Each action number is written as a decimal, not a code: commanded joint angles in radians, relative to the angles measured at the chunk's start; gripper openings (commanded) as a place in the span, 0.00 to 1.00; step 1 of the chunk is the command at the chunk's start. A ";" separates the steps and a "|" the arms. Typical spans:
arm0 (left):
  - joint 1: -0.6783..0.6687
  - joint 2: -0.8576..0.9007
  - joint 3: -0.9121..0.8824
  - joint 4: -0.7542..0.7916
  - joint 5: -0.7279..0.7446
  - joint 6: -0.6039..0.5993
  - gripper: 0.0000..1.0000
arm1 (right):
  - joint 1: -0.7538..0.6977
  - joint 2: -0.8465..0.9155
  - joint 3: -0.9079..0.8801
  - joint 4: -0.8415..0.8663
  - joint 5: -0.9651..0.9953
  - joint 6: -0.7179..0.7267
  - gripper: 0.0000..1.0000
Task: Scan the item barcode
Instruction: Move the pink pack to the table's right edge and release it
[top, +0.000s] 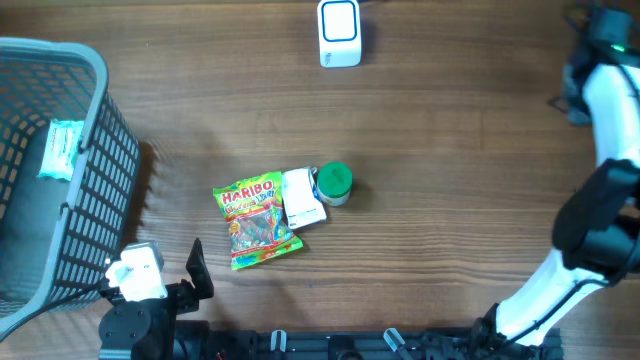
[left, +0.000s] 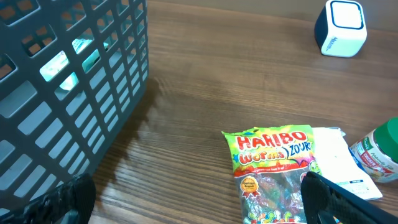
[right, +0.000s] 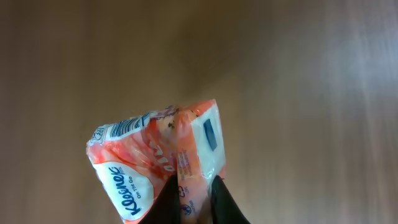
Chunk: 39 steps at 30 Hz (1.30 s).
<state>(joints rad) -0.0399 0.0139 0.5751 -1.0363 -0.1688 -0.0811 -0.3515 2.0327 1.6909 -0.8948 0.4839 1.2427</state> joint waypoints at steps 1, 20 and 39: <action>0.005 -0.007 -0.003 0.003 0.008 -0.006 1.00 | -0.072 0.079 -0.051 -0.003 0.024 -0.012 0.05; 0.005 -0.007 -0.003 0.003 0.008 -0.006 1.00 | -0.128 -0.019 -0.005 0.010 -0.373 -0.327 1.00; 0.005 -0.007 -0.003 0.003 0.008 -0.006 1.00 | 0.520 -0.209 -0.333 0.040 -0.647 -0.661 1.00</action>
<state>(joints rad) -0.0399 0.0139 0.5751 -1.0367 -0.1688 -0.0811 0.1093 1.8160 1.4281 -0.8562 -0.1104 0.6548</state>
